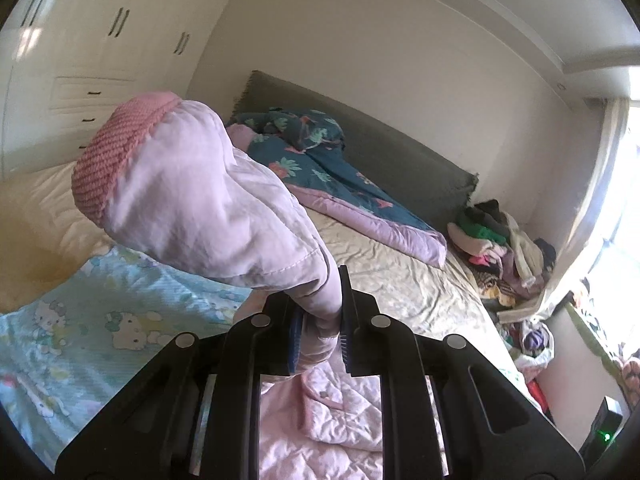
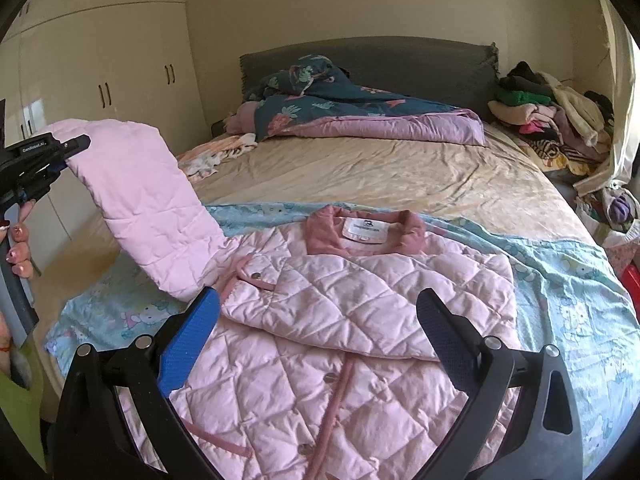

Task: Fold large clothes
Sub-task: 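Lift the sleeve cuff upward with the left gripper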

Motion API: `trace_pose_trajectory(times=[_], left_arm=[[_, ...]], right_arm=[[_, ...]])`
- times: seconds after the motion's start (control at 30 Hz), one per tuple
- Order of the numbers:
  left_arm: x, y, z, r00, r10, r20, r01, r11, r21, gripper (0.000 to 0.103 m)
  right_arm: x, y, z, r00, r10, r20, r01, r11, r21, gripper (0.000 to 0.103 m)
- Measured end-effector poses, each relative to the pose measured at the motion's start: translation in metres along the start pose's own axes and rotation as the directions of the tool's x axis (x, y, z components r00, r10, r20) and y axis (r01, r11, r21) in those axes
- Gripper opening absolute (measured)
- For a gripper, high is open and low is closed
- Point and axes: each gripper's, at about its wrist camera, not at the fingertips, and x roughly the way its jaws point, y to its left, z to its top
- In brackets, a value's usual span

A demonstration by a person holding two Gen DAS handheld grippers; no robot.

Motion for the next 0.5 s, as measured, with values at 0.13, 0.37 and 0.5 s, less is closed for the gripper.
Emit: trace_pose_trajectory(times=[0.13, 0.37, 0.5], left_arm=[[0.005, -0.022, -0.007, 1.000, -0.013, -0.014, 0.013, 0.999, 0.038, 0.008], [0.015, -0.056, -0.024, 0.998, -0.030, -0.047, 0.035, 0.994, 0.106, 0.008], [0.022, -0.077, -0.036, 0.997, -0.043, -0.067, 0.052, 0.988, 0.145, 0.008]], right_arm=[[-0.004, -0.013, -0.006, 1.000, -0.007, 0.000, 0.007, 1.000, 0.016, 0.098], [-0.012, -0.035, -0.013, 1.000, -0.024, 0.009, 0.024, 0.999, 0.038, 0.098], [-0.017, -0.051, -0.016, 0.999, -0.035, 0.019, 0.034, 0.998, 0.060, 0.098]])
